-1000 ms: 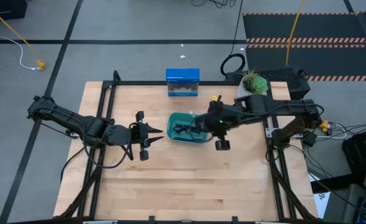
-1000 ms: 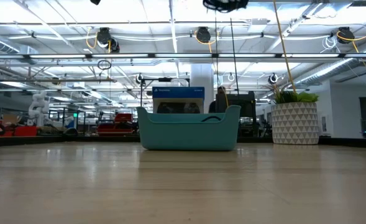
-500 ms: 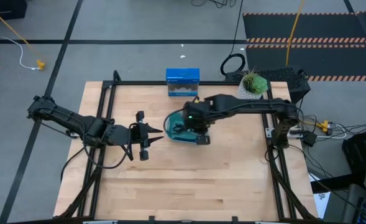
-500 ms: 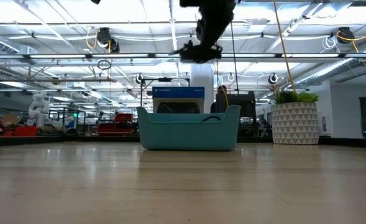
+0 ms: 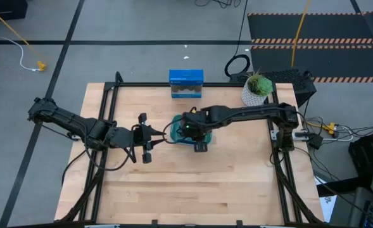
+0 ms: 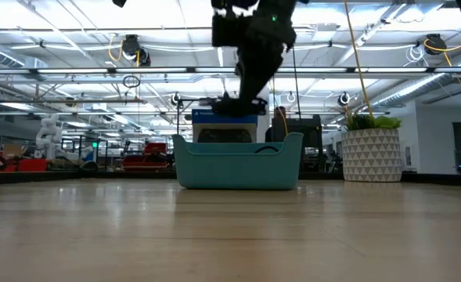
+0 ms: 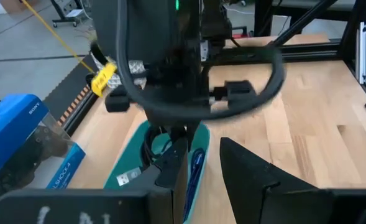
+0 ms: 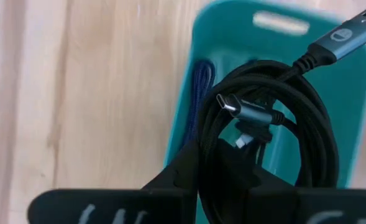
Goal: Pick and place USB-C Cables
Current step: Put the black charger cable into the green container
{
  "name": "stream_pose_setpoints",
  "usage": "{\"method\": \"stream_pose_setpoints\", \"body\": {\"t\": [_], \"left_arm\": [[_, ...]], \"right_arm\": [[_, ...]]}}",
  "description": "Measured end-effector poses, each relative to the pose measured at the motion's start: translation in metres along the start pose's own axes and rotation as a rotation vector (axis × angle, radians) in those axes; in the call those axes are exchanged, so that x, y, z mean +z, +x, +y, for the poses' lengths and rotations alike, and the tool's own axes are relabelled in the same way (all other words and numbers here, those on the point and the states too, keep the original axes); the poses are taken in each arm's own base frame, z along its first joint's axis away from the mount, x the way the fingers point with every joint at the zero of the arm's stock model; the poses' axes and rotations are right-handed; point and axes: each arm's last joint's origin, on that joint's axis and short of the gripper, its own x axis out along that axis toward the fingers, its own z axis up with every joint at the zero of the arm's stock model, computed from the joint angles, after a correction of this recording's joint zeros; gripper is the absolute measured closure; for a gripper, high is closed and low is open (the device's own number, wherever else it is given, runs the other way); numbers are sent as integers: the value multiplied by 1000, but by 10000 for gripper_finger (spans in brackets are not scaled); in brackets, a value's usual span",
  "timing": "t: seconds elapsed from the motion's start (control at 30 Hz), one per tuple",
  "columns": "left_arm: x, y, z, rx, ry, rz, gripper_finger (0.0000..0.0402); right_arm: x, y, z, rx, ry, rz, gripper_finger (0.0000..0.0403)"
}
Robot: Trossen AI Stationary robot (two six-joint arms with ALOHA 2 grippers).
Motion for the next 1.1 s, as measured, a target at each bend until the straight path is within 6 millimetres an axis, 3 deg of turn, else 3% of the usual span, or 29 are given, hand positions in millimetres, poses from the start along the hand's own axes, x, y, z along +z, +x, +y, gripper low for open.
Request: {"method": "stream_pose_setpoints", "body": {"t": [0.73,0.93,1.1], "left_arm": [[0,0,0,0,4,-1,305],[0,0,0,0,-5,-1,305],[0,0,0,0,-9,-1,305]], "right_arm": [[-33,49,-10,-10,70,39,371],[-33,50,-10,-10,74,38,337],[-31,37,-2,-10,63,1,286]]}}
